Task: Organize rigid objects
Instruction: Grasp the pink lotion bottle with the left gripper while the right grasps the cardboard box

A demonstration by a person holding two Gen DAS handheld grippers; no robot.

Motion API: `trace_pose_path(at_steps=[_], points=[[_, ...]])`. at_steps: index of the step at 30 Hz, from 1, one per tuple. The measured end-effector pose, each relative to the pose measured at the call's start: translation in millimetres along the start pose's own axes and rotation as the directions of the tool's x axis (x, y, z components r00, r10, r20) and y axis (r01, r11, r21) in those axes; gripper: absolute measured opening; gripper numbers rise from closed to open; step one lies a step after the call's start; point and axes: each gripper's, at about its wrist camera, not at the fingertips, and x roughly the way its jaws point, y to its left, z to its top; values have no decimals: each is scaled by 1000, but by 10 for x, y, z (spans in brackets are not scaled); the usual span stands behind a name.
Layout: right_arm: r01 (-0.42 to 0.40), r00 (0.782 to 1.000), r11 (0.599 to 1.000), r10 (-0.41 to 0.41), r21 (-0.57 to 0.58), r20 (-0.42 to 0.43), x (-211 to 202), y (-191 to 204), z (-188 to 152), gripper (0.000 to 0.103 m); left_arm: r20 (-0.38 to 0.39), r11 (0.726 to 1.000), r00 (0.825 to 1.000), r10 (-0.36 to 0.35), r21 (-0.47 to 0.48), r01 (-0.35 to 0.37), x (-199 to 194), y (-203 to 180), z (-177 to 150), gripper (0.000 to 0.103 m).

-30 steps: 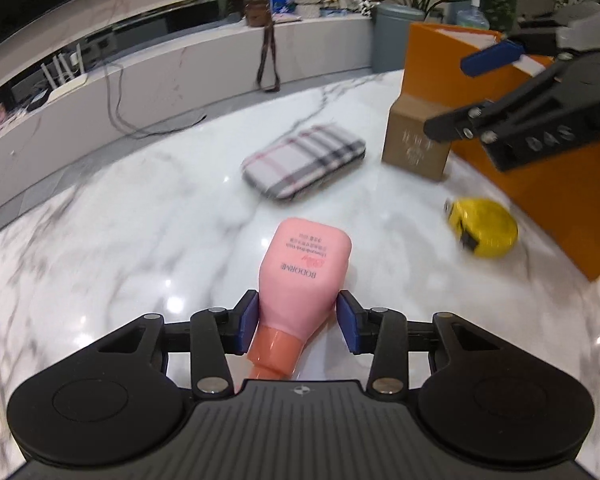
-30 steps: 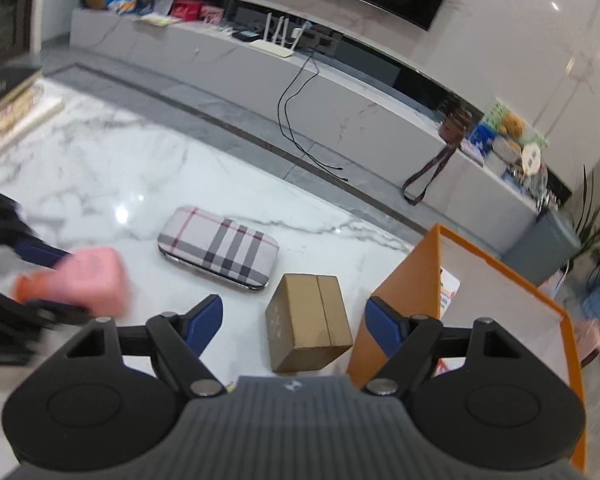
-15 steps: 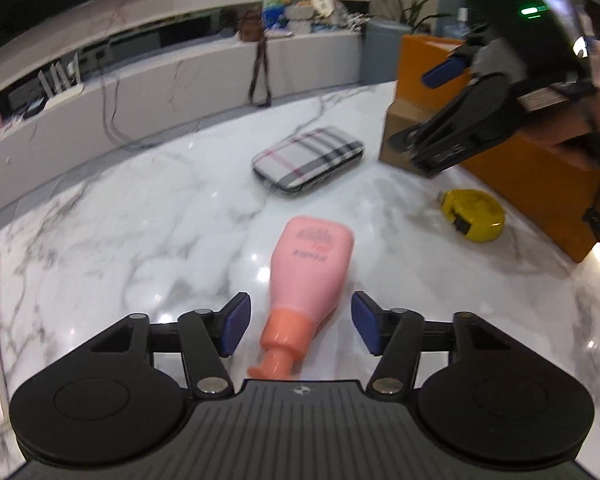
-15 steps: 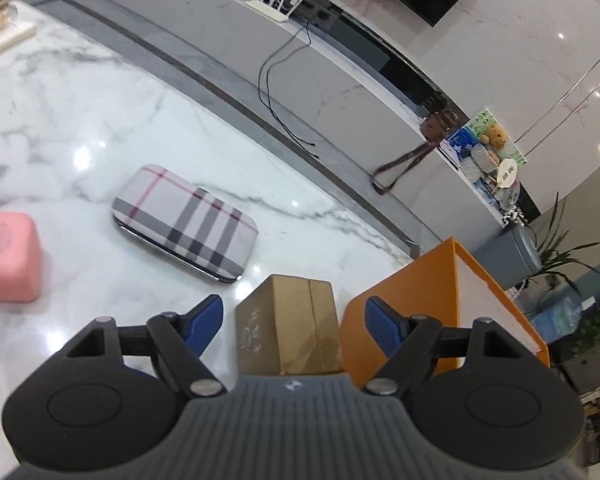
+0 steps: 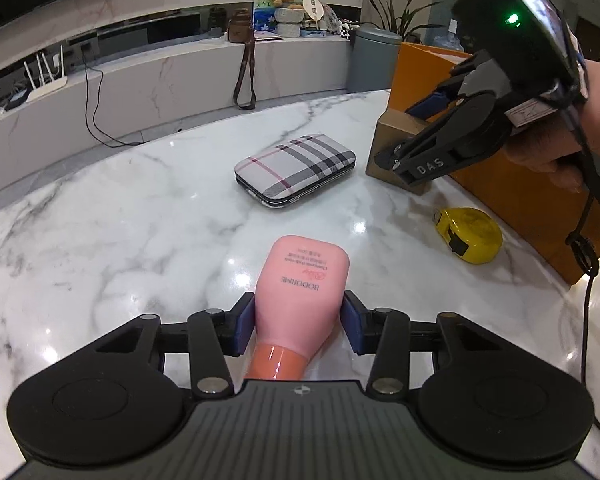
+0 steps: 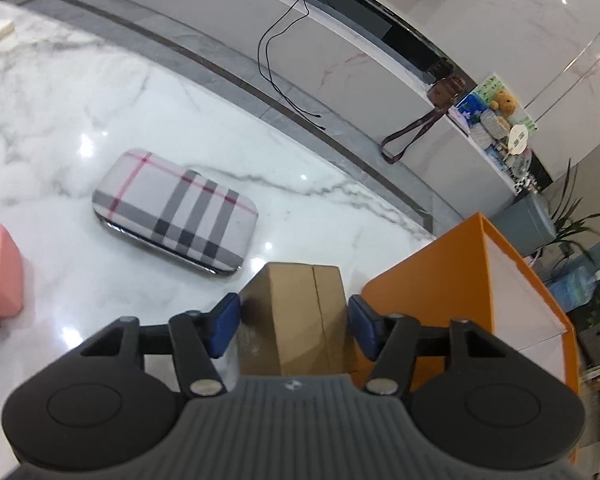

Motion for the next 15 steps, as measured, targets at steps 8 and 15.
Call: trace_pose_path(at_steps=[8, 15], points=[[-167, 986, 982, 165, 84, 36, -207, 76, 45, 52, -57, 998, 996, 67, -14, -67, -115, 55, -15, 50], [-300, 953, 953, 297, 44, 62, -417, 358, 42, 51, -73, 996, 993, 89, -8, -90, -179, 69, -77, 51]])
